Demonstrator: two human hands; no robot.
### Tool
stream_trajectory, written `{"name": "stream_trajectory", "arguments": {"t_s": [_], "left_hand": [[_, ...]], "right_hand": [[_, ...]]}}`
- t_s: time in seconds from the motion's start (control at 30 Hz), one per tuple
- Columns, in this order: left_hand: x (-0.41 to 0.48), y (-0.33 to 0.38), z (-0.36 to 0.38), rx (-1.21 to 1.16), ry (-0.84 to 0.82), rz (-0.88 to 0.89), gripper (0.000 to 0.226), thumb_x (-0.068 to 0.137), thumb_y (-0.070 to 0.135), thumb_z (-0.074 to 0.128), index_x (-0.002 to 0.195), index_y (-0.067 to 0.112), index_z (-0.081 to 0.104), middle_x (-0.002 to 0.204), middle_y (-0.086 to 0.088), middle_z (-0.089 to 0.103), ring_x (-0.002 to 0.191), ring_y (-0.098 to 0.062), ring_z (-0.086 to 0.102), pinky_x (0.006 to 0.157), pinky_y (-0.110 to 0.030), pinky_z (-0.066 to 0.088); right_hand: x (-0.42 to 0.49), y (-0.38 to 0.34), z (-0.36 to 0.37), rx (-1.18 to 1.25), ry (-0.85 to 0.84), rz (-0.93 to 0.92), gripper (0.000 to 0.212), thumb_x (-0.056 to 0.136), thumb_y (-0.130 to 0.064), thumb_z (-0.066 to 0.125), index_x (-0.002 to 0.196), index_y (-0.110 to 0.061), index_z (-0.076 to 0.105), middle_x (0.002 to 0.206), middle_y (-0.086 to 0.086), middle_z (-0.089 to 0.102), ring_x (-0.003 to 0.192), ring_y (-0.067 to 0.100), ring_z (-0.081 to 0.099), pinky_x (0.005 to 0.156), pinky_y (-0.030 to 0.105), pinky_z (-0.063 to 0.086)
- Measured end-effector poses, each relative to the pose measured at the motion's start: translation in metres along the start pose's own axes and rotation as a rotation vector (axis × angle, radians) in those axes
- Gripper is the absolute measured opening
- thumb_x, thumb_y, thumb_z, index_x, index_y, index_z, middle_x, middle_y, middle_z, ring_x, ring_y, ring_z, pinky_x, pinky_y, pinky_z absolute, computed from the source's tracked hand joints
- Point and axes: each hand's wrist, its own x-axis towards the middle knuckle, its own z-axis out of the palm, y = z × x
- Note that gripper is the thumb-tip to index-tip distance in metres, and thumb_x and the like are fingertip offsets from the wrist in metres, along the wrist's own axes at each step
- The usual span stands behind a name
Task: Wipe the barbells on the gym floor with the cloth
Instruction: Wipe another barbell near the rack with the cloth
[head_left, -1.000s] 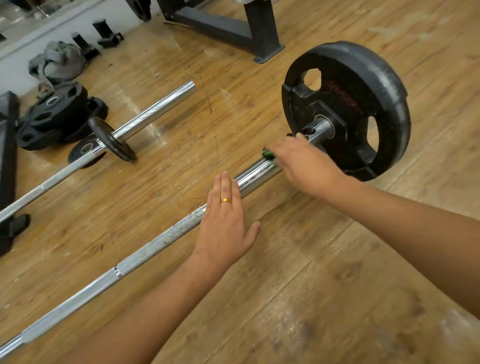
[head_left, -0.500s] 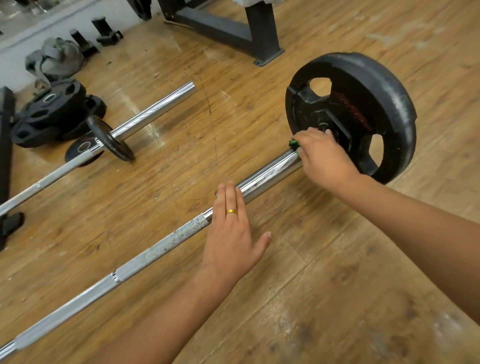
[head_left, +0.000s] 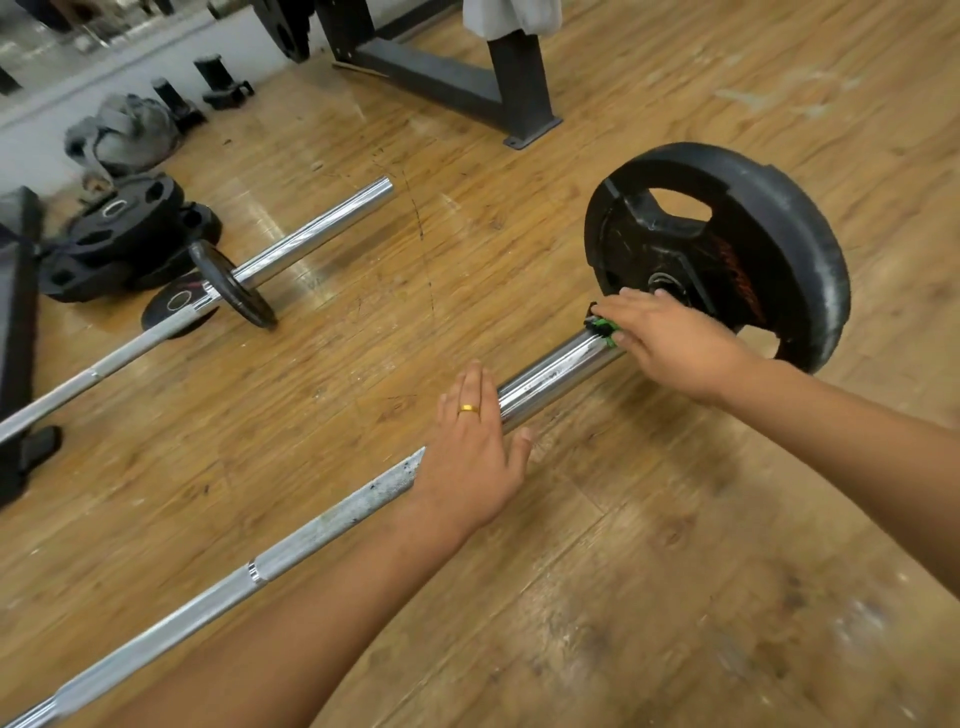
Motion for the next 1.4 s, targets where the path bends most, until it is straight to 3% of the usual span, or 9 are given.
{"name": "stream_trajectory", "arguments": {"t_s": [0.13, 0.3, 0.5, 0.7, 0.83, 0.97, 1.1, 1.2, 1.4], "left_hand": [[-0.011, 0.003, 0.011, -0.009, 0.052, 0.045, 0.085, 0.096, 0.055, 0.001, 0.159, -0.001, 0.009, 0.167, -0.018, 0.005, 0.154, -0.03, 0.004, 0.125, -0.045, 0.007], [-0.028, 0.01, 0.021, -0.017, 0.062, 0.114, 0.076, 0.1, 0.048, 0.012, 0.158, -0.002, 0.012, 0.166, -0.021, 0.005, 0.154, -0.033, 0.006, 0.125, -0.048, 0.008], [-0.044, 0.021, 0.023, 0.043, 0.122, 0.175, 0.072, 0.101, 0.041, 0.022, 0.154, -0.008, 0.025, 0.161, -0.025, 0.024, 0.15, -0.039, 0.023, 0.121, -0.051, 0.014], [-0.058, 0.027, 0.021, 0.049, 0.05, 0.203, 0.076, 0.099, 0.047, 0.007, 0.159, -0.001, 0.004, 0.167, -0.019, -0.001, 0.155, -0.032, -0.002, 0.126, -0.046, 0.003], [-0.064, 0.033, 0.027, 0.071, 0.076, 0.218, 0.075, 0.101, 0.047, 0.01, 0.158, -0.002, 0.006, 0.167, -0.02, 0.003, 0.155, -0.034, 0.002, 0.122, -0.044, -0.001], [-0.072, 0.036, 0.03, 0.119, 0.08, 0.22, 0.074, 0.102, 0.045, 0.015, 0.157, -0.004, 0.011, 0.166, -0.022, 0.009, 0.154, -0.036, 0.007, 0.123, -0.052, 0.014], [-0.078, 0.05, 0.029, 0.173, 0.059, 0.197, 0.078, 0.1, 0.048, 0.011, 0.156, -0.006, 0.006, 0.164, -0.025, 0.0, 0.153, -0.04, 0.001, 0.121, -0.051, 0.001], [-0.085, 0.054, 0.033, 0.224, 0.087, 0.217, 0.076, 0.099, 0.046, 0.028, 0.153, -0.009, 0.026, 0.161, -0.027, 0.022, 0.151, -0.042, 0.019, 0.118, -0.053, 0.015], [-0.097, 0.061, 0.035, 0.25, 0.076, 0.299, 0.086, 0.094, 0.053, 0.036, 0.153, -0.008, 0.025, 0.163, -0.026, 0.019, 0.151, -0.041, 0.018, 0.119, -0.056, 0.024]], "right_hand": [[-0.013, -0.002, 0.002, 0.003, 0.085, 0.084, 0.049, 0.106, -0.012, 0.043, 0.154, -0.015, 0.037, 0.159, 0.003, 0.037, 0.152, 0.02, 0.021, 0.124, 0.038, 0.011], [-0.038, 0.001, -0.004, -0.002, -0.004, 0.019, 0.05, 0.106, -0.012, 0.043, 0.155, -0.015, 0.034, 0.161, 0.001, 0.033, 0.153, 0.017, 0.018, 0.123, 0.033, 0.007], [-0.052, -0.009, 0.005, 0.012, 0.082, 0.061, 0.049, 0.104, -0.009, 0.046, 0.152, -0.014, 0.04, 0.158, 0.004, 0.04, 0.151, 0.022, 0.024, 0.124, 0.038, 0.01], [-0.061, 0.002, -0.007, 0.03, 0.057, 0.067, 0.047, 0.105, -0.01, 0.045, 0.151, -0.014, 0.041, 0.155, 0.004, 0.043, 0.15, 0.019, 0.026, 0.123, 0.035, 0.011], [-0.074, -0.01, 0.008, 0.01, 0.069, 0.033, 0.047, 0.103, -0.008, 0.047, 0.15, -0.013, 0.044, 0.154, 0.004, 0.045, 0.149, 0.021, 0.029, 0.123, 0.039, 0.012], [-0.078, 0.003, -0.005, 0.027, 0.004, -0.016, 0.047, 0.104, -0.009, 0.047, 0.151, -0.015, 0.043, 0.155, 0.003, 0.044, 0.149, 0.017, 0.028, 0.124, 0.035, 0.01], [-0.083, 0.004, 0.003, 0.068, 0.147, 0.096, 0.046, 0.104, -0.008, 0.046, 0.149, -0.014, 0.045, 0.153, 0.004, 0.046, 0.149, 0.021, 0.028, 0.123, 0.037, 0.01], [-0.098, 0.004, 0.006, 0.061, 0.09, 0.024, 0.048, 0.103, -0.008, 0.048, 0.15, -0.014, 0.044, 0.156, 0.003, 0.043, 0.15, 0.019, 0.026, 0.123, 0.035, 0.009], [-0.104, 0.025, -0.014, 0.03, 0.042, 0.028, 0.046, 0.104, -0.012, 0.046, 0.15, -0.017, 0.045, 0.154, 0.003, 0.046, 0.148, 0.016, 0.03, 0.122, 0.031, 0.009]]}}
